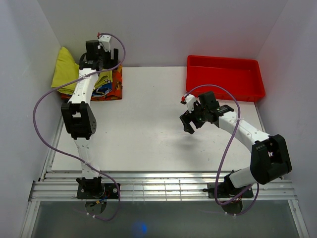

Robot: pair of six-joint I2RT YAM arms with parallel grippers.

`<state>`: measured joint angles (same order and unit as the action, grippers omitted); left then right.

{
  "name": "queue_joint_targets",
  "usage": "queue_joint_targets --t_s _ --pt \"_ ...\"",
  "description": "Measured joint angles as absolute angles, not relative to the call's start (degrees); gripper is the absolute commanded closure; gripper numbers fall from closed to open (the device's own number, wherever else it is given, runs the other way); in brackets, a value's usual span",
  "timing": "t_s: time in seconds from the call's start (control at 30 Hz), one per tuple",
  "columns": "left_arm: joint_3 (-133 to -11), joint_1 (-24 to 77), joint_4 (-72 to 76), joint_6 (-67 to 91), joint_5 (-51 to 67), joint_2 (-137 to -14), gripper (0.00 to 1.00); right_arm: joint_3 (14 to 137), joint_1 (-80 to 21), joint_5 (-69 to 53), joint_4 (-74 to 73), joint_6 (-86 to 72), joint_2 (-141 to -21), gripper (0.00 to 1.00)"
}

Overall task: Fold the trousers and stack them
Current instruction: Neatly place the folded trousers to the corner

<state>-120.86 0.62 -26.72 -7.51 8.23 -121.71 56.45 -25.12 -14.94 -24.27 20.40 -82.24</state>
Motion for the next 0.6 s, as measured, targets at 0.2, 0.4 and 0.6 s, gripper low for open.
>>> queue_joint_targets --t_s 0.2,0.4,0.6 --pt "-119.52 3.84 -25.93 -9.08 -3.05 -126.78 0.02 56.34 -25.12 -14.98 -24.27 20.34 -82.24 0.10" --pt "-119.52 6.79 -23.70 -13.72 -15.75 -130.96 0.10 56.34 -25.12 -15.00 -24.25 20.12 -82.35 0.10" --pt "-119.55 7.66 -22.85 -16.47 -19.00 -132.81 0.64 56.34 -25.12 -14.94 -24.25 20.12 -82.61 0.10"
